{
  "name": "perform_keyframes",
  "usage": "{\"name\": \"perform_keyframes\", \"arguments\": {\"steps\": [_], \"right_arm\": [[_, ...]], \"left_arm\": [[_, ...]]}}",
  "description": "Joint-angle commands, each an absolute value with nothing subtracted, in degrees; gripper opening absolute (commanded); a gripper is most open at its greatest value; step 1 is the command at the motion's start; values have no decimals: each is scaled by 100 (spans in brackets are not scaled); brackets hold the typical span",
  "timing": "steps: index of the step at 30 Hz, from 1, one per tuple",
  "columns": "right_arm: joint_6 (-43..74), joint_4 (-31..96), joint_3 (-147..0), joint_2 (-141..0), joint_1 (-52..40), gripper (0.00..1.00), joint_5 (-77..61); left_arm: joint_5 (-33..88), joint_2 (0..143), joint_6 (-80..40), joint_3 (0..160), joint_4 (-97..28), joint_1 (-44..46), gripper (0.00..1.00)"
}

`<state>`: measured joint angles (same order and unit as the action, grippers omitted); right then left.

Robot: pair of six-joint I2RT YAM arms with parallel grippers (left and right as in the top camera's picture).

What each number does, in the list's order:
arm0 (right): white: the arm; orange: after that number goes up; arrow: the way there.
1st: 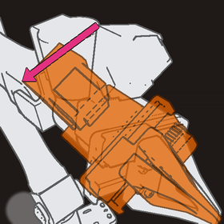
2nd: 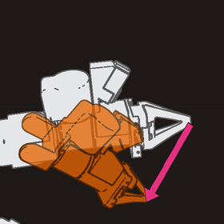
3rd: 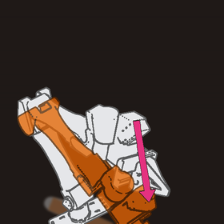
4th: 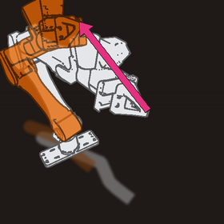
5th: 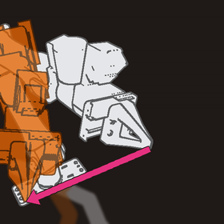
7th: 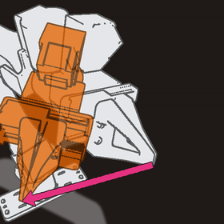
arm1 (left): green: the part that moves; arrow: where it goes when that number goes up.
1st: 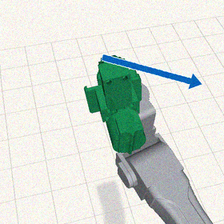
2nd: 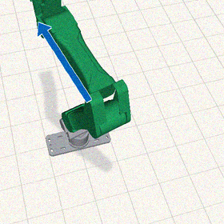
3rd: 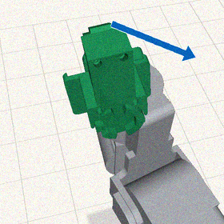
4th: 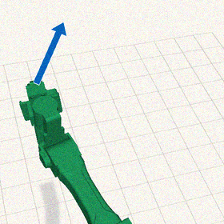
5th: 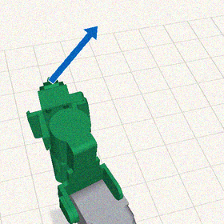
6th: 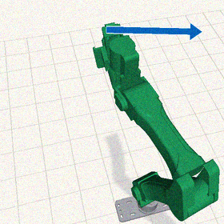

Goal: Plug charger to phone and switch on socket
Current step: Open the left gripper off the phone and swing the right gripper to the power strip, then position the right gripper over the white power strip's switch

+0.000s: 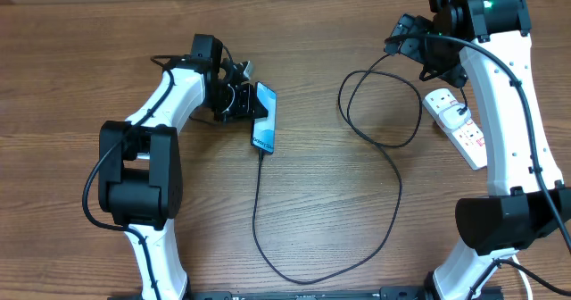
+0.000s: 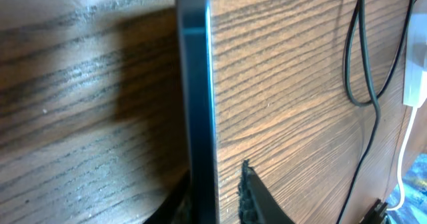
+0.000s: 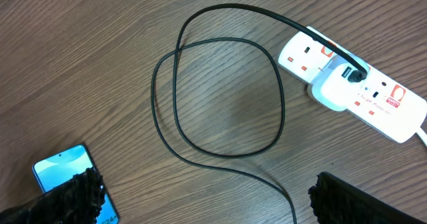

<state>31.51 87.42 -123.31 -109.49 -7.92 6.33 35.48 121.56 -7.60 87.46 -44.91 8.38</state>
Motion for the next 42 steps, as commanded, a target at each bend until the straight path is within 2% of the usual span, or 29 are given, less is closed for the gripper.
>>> {"name": "perform_keyframes", "arguments": {"steps": [1, 14, 16, 18, 20, 22, 23, 32, 38, 42], "right_arm": [[3173, 8731, -12300, -10744, -797, 100, 635], [3173, 8799, -12300, -10744, -797, 100, 637], [3173, 8825, -12300, -10744, -794, 100, 639], [3173, 8851, -12300, -10744, -779, 100, 681], [3173, 8866, -12300, -10744, -740, 100, 749], [3173, 8862, -12300, -10744, -663, 100, 766], [3173, 8860, -12300, -10744, -635, 100, 768], [3175, 8882, -12296, -10746, -191, 100, 1138], [3175, 8715, -12189, -10748, 471, 100, 1354], [3177, 8545, -11784, -10748, 1105, 100, 1347]], "left_arm": [[3632, 12064, -797, 8709, -4449, 827, 22], [3063, 12064, -792, 8709, -4499, 827, 40], [3022, 12064, -790, 8709, -4499, 827, 54], [2923, 12064, -788, 8709, -4499, 827, 71], [2895, 12064, -788, 8711, -4497, 823, 81], [2910, 12062, -792, 8746, -4510, 810, 96], [2976, 12062, -792, 8809, -4574, 794, 100], [2939, 11491, -624, 10127, -5424, 556, 100], [2893, 10331, -1227, 10556, -5269, 344, 100], [2082, 9520, -1531, 10565, -5210, 200, 100]]}}
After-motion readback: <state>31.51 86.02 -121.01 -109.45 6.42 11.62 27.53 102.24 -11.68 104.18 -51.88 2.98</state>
